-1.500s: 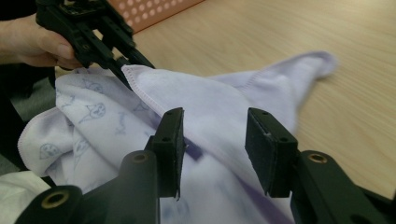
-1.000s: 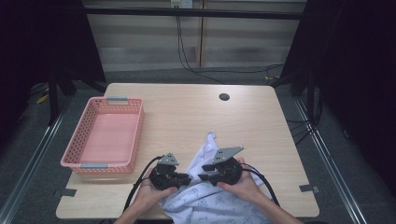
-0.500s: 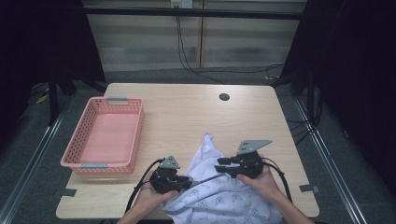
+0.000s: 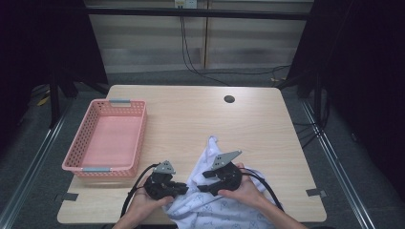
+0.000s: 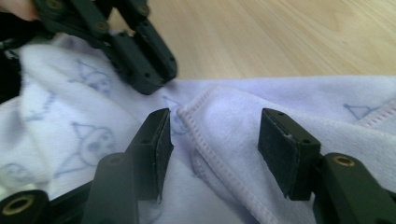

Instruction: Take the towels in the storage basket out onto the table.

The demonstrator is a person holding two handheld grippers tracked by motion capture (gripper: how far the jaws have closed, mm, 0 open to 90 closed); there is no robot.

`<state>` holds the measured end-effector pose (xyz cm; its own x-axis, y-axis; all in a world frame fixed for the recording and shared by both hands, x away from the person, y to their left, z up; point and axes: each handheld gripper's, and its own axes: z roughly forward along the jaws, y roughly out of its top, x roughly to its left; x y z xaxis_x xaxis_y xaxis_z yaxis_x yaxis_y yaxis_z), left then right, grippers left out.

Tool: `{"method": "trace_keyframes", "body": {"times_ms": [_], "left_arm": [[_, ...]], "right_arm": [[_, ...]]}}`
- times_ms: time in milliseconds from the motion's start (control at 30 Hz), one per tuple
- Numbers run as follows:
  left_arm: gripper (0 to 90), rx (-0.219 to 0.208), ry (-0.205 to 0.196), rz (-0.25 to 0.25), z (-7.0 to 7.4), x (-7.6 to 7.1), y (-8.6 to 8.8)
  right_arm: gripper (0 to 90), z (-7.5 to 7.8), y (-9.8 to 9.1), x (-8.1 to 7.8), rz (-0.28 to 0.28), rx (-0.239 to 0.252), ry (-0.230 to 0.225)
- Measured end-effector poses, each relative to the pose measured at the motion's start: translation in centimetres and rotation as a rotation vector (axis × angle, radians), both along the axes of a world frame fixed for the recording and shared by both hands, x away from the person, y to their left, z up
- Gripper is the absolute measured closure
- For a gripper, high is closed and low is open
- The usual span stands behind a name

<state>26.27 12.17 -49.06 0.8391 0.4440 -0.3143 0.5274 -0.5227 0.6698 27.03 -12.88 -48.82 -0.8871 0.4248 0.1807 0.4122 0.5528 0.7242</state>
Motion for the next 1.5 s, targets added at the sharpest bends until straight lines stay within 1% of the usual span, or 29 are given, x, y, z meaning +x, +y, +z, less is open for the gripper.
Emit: {"method": "trace_keyframes", "body": {"times_ms": [100, 167, 200, 267, 300, 400, 467, 533, 567, 600, 667, 700, 733, 833, 967, 1000, 1033, 1100, 1133, 1167, 1200, 1233, 1267, 1300, 1333, 1367, 1400, 1433, 1500], "left_arm": [[79.3, 0.006, 0.009, -0.003, -0.2, 0.0, -0.1], [78.6, 0.007, 0.010, -0.003, -0.2, 0.0, -0.2], [78.6, 0.012, 0.004, -0.004, -0.2, -0.1, -0.2], [78.6, 0.012, 0.000, -0.010, -0.2, -0.2, -0.3], [78.5, 0.015, -0.008, -0.017, -0.3, -0.2, -0.4], [77.8, 0.033, -0.025, -0.022, -0.3, -0.4, -0.7], [76.0, 0.041, -0.028, -0.023, -0.3, -0.5, -0.7], [75.9, 0.047, -0.042, -0.032, -0.3, -0.5, -0.8], [75.9, 0.047, -0.042, -0.033, -0.3, -0.6, -0.8], [75.9, 0.047, -0.041, -0.032, -0.3, -0.6, -0.8], [75.9, 0.043, -0.040, -0.032, -0.4, -0.6, -0.8], [75.9, 0.046, -0.042, -0.036, -0.4, -0.6, -0.8], [76.1, 0.044, -0.043, -0.031, -0.4, -0.7, -0.8], [77.2, 0.046, -0.043, -0.046, -0.4, -1.0, -0.8], [79.8, 0.071, -0.039, -0.069, -0.2, -2.5, -0.8], [80.6, 0.082, -0.044, -0.086, -0.1, -3.0, -0.8], [80.6, 0.082, -0.047, -0.103, 0.0, -3.6, -0.8], [80.6, 0.067, -0.012, -0.121, -0.1, -4.7, -0.6], [80.6, 0.055, 0.001, -0.134, -0.1, -4.9, -0.4], [80.4, 0.057, -0.005, -0.136, 0.0, -5.1, -0.3], [79.7, 0.058, -0.002, -0.135, 0.0, -5.1, -0.2], [72.5, 0.052, 0.003, -0.122, 0.1, -4.8, -0.2], [72.5, 0.029, -0.005, -0.105, 0.3, -4.2, -0.1], [70.7, -0.016, -0.013, -0.082, 0.6, -3.2, -0.1], [70.0, -0.042, -0.018, -0.057, 0.7, -2.5, -0.2], [69.0, -0.049, -0.024, -0.012, 0.9, -1.2, -0.4], [68.0, -0.047, -0.029, 0.010, 0.9, -0.3, -0.7], [68.1, -0.043, -0.054, 0.041, 0.9, 1.1, -1.2], [67.7, -0.042, -0.047, 0.069, 0.6, 3.1, -1.9]], "right_arm": [[46.9, -0.3, 0.2, 0.0, -0.004, -0.013, -0.015], [57.3, -0.7, 0.4, -0.1, -0.019, -0.043, -0.047], [65.6, -0.7, 0.5, -0.2, -0.027, -0.054, -0.062], [79.4, -0.5, 0.1, 0.0, -0.040, -0.020, -0.032], [80.9, -0.5, -0.1, 0.1, -0.041, -0.005, -0.027], [81.6, 0.6, -1.2, 0.5, -0.069, 0.079, -0.001], [80.1, 2.0, -2.5, 0.7, -0.094, 0.143, -0.013], [80.3, 2.8, -3.5, 0.9, -0.118, 0.182, -0.015], [81.7, 3.7, -4.9, 1.1, -0.153, 0.211, -0.041], [81.7, 3.7, -4.9, 1.1, -0.153, 0.211, -0.041], [82.7, 4.2, -6.2, 1.2, -0.184, 0.225, -0.051], [83.0, 4.4, -7.0, 1.3, -0.216, 0.224, -0.063], [83.9, 4.8, -8.3, 1.5, -0.275, 0.212, -0.088], [83.9, 5.1, -9.7, 1.9, -0.325, 0.217, -0.097], [84.0, 5.9, -13.2, 2.6, -0.455, 0.240, -0.134], [84.0, 5.9, -14.8, 2.7, -0.509, 0.214, -0.143], [84.0, 5.9, -14.8, 2.7, -0.509, 0.214, -0.143], [83.9, 5.4, -16.1, 2.8, -0.558, 0.179, -0.146], [83.9, 4.9, -16.8, 2.9, -0.576, 0.163, -0.137], [83.5, 4.5, -17.2, 2.9, -0.587, 0.154, -0.133], [83.4, 4.0, -17.7, 3.0, -0.595, 0.160, -0.117], [82.8, 3.2, -18.3, 3.3, -0.588, 0.187, -0.082], [82.8, 3.2, -18.3, 3.3, -0.588, 0.187, -0.082], [82.0, 2.8, -18.5, 3.6, -0.577, 0.185, -0.063], [80.6, 2.4, -18.4, 3.8, -0.579, 0.169, -0.059], [78.2, 2.2, -18.3, 4.0, -0.580, 0.166, -0.058], [75.1, 2.0, -18.2, 4.2, -0.575, 0.164, -0.051], [73.8, 2.0, -18.1, 4.3, -0.575, 0.167, -0.048], [73.1, 2.2, -18.0, 4.5, -0.560, 0.189, -0.049]]}}
